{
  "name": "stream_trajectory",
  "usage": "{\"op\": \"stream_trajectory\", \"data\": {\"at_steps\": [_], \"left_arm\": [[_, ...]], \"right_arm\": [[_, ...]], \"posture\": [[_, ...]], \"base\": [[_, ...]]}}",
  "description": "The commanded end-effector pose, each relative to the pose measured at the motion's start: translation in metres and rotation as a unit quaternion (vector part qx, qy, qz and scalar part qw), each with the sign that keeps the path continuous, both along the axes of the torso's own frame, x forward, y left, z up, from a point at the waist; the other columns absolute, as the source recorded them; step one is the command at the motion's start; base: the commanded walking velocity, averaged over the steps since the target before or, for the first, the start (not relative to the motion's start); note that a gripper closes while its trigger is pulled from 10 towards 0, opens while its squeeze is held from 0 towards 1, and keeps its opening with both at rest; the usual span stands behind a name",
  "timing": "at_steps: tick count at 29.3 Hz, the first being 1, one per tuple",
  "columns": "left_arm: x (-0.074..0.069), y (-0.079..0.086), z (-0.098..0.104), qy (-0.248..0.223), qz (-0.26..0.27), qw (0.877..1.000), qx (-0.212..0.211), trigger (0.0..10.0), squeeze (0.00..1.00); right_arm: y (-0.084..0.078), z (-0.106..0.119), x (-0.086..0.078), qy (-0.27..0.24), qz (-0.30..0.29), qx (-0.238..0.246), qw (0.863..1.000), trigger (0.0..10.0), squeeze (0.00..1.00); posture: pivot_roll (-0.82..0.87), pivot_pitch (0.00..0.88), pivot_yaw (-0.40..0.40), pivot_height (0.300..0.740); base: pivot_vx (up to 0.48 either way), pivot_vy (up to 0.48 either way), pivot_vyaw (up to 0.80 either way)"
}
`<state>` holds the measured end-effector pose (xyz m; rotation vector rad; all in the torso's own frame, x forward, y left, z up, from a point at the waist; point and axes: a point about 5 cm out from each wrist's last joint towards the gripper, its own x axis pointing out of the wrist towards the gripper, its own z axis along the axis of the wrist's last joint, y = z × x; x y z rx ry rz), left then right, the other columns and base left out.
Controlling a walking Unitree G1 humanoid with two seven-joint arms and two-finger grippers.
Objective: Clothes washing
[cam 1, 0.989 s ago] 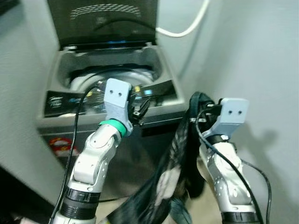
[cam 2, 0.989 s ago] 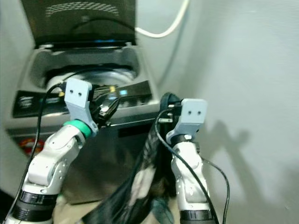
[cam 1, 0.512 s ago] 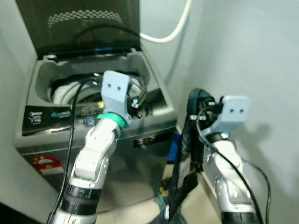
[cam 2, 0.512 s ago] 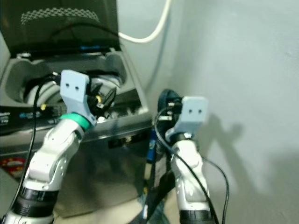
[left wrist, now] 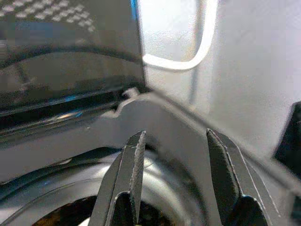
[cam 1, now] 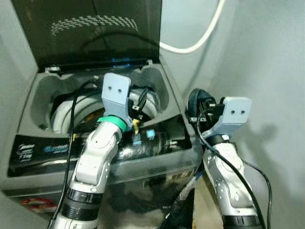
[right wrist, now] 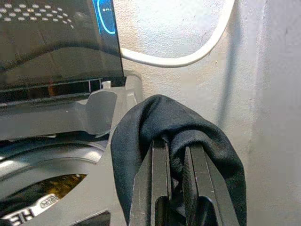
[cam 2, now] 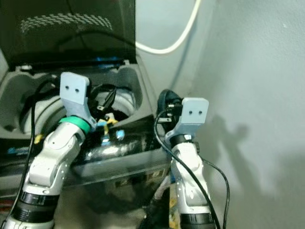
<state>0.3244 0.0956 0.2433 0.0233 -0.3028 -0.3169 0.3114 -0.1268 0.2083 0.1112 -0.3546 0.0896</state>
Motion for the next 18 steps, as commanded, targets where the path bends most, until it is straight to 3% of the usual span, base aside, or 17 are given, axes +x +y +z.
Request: {"op": "stream_trajectory", "data": {"at_steps": [1,9,15,16,17,18], "left_arm": [[0.000,-0.001,-0.004,0.006,-0.002,1.000,0.003,10.0,0.00],[0.000,-0.003,-0.002,0.001,-0.006,1.000,-0.001,10.0,0.00],[-0.004,-0.007,0.003,-0.011,-0.043,0.999,-0.006,10.0,0.00],[-0.009,-0.010,0.005,-0.014,-0.083,0.996,-0.004,10.0,0.00],[-0.009,-0.010,0.005,-0.014,-0.083,0.996,-0.004,10.0,0.00],[-0.017,-0.012,0.007,-0.010,-0.145,0.989,-0.002,10.0,0.00]], "right_arm": [[-0.001,0.002,-0.002,-0.011,0.000,0.004,1.000,10.0,0.00],[-0.001,0.003,-0.002,-0.012,0.002,0.003,1.000,10.0,0.00],[0.005,0.014,-0.005,-0.036,0.049,-0.010,0.998,10.0,0.00],[0.008,0.029,-0.007,-0.063,0.080,-0.019,0.995,10.0,0.00],[0.008,0.029,-0.007,-0.063,0.080,-0.019,0.995,10.0,0.00],[0.008,0.052,-0.008,-0.103,0.106,-0.026,0.989,10.0,0.00]], "posture": [[0.03,0.000,0.061,0.740],[0.02,0.000,0.059,0.740],[0.02,0.000,0.060,0.740],[0.02,0.000,0.063,0.740],[0.02,0.000,0.063,0.740],[0.02,0.000,0.065,0.740]], "base": [[0.000,0.000,0.00],[0.000,0.000,0.00],[0.000,0.000,0.00],[0.000,0.000,0.00],[0.000,0.000,0.00],[0.000,0.000,0.00]]}}
